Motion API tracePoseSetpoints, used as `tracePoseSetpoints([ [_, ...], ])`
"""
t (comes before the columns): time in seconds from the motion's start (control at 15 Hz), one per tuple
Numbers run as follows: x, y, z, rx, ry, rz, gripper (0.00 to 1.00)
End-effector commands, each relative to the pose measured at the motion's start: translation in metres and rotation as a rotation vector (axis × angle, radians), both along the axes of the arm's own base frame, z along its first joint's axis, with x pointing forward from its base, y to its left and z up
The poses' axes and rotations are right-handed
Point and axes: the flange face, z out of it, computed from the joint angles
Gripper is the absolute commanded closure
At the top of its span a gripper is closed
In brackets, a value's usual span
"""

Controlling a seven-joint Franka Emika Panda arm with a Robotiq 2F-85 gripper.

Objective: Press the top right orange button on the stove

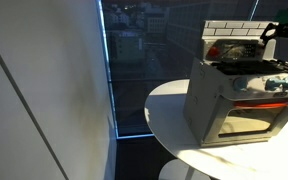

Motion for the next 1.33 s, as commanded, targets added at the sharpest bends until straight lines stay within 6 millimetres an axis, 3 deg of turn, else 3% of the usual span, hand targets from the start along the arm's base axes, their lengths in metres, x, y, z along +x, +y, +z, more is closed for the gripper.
tracePoseSetpoints([
  [0.0,0.009,-0.001,0.005,0.003,0.007,-0.019,0.00],
  [1.27,0.005,0.010,0.005,0.014,0.032,0.004,0.00],
])
